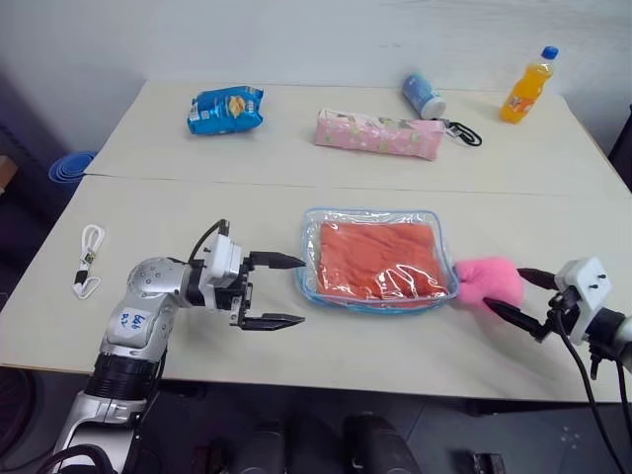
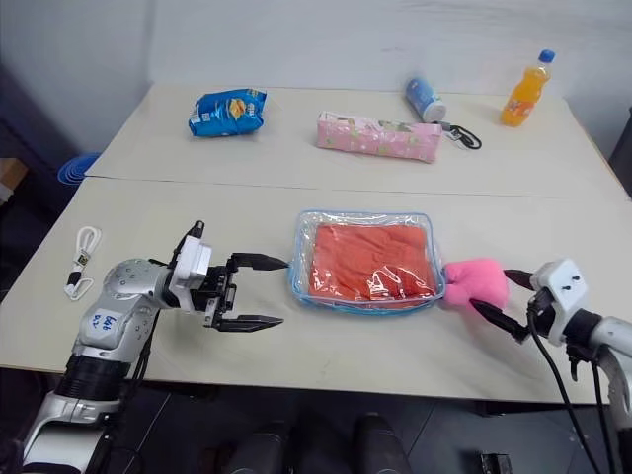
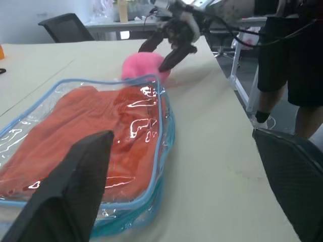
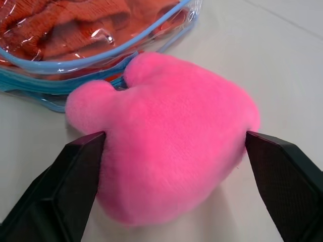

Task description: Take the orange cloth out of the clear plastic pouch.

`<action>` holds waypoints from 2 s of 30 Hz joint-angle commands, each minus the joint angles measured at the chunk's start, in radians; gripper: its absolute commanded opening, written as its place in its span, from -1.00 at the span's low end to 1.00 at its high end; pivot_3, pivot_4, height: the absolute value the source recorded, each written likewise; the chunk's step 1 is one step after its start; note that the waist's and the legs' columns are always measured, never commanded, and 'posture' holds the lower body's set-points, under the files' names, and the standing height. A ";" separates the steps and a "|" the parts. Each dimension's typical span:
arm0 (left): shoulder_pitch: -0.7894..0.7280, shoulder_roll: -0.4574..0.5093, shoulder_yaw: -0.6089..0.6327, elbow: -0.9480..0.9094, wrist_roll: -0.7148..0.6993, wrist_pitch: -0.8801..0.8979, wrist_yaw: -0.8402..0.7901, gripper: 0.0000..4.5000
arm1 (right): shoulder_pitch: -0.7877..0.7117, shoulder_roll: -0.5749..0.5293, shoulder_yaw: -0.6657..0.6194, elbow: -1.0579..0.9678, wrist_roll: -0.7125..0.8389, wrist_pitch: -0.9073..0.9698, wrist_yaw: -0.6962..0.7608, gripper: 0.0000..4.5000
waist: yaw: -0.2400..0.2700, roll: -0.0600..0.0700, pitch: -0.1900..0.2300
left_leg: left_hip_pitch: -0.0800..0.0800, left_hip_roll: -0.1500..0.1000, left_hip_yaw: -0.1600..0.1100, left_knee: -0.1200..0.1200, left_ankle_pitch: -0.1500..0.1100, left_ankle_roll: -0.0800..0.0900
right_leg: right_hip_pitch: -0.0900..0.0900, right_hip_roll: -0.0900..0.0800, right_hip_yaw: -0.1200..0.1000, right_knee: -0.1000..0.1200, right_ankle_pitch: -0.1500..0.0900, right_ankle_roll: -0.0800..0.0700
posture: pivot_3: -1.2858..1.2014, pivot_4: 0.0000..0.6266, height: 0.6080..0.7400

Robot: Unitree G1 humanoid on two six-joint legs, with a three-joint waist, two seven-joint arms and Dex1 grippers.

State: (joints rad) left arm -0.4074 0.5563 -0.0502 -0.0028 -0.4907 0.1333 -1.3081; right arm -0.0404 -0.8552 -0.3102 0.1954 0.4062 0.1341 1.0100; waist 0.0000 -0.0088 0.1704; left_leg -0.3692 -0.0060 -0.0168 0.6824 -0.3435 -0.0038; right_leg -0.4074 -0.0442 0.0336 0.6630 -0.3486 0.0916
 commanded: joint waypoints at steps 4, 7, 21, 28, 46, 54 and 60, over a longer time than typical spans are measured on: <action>0.042 -0.010 0.009 -0.044 -0.001 -0.006 0.027 1.00 | -0.023 -0.031 -0.036 0.033 -0.004 -0.018 0.049 0.03 | -0.001 0.000 0.000 | 0.000 0.000 0.000 0.000 0.000 0.000 | 0.000 0.000 0.000 0.000 0.000 0.000 | 0.03 -0.52 1.00; 0.058 -0.020 0.009 -0.044 0.010 -0.011 0.052 1.00 | 0.016 -0.012 -0.130 -0.039 0.071 -0.063 0.088 -0.39 | 0.002 0.001 0.000 | 0.000 0.000 0.000 0.000 0.000 0.000 | 0.000 0.000 0.000 0.000 0.000 0.000 | 0.03 -0.52 1.00; 0.061 -0.041 -0.001 0.016 0.050 -0.037 0.091 1.00 | 0.187 0.125 -0.157 -0.371 -0.025 -0.541 0.124 -0.99 | -0.002 0.001 0.000 | 0.001 0.000 0.000 -0.001 0.000 0.000 | 0.000 0.001 0.001 0.000 0.000 0.000 | 0.03 -0.52 1.00; 0.057 -0.050 -0.028 0.033 0.064 -0.047 0.065 1.00 | 0.224 0.153 0.021 -0.390 -0.038 -0.497 0.132 -0.99 | -0.001 0.001 0.000 | 0.001 0.000 0.000 -0.001 0.000 -0.001 | 0.000 0.001 0.000 0.001 0.000 0.000 | 0.03 -0.52 1.00; 0.038 -0.037 -0.029 0.088 0.085 -0.089 0.056 1.00 | 0.451 0.017 0.001 -0.621 0.208 -0.331 0.273 0.97 | 0.004 0.001 0.000 | 0.001 0.000 -0.001 0.000 0.000 0.000 | 0.001 0.000 0.000 -0.001 0.000 0.000 | 0.03 -0.52 1.00; 0.046 -0.027 -0.022 0.102 0.085 -0.108 0.046 1.00 | 0.337 -0.075 -0.161 -0.304 0.195 -0.324 0.374 0.97 | -0.002 0.001 0.001 | 0.004 0.000 -0.001 -0.001 -0.003 0.004 | 0.005 0.000 0.000 -0.002 0.000 0.000 | 0.03 -0.52 1.00; 0.052 -0.024 -0.022 0.080 0.069 -0.098 0.025 1.00 | -0.006 -0.056 0.003 0.010 -0.061 -0.583 0.353 0.97 | -0.006 0.002 0.001 | 0.009 0.000 0.001 -0.002 -0.003 0.004 | 0.008 0.000 0.000 -0.002 0.000 0.000 | 0.03 -0.52 1.00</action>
State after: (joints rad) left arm -0.3562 0.5257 -0.0825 0.1026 -0.4068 0.0413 -1.2731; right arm -0.0114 -0.9252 -0.3379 0.1809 0.3784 -0.3922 1.3694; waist -0.0056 -0.0066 0.1717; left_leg -0.3586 -0.0054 -0.0163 0.6796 -0.3461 0.0003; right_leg -0.3981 -0.0437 0.0340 0.6606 -0.3487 0.0914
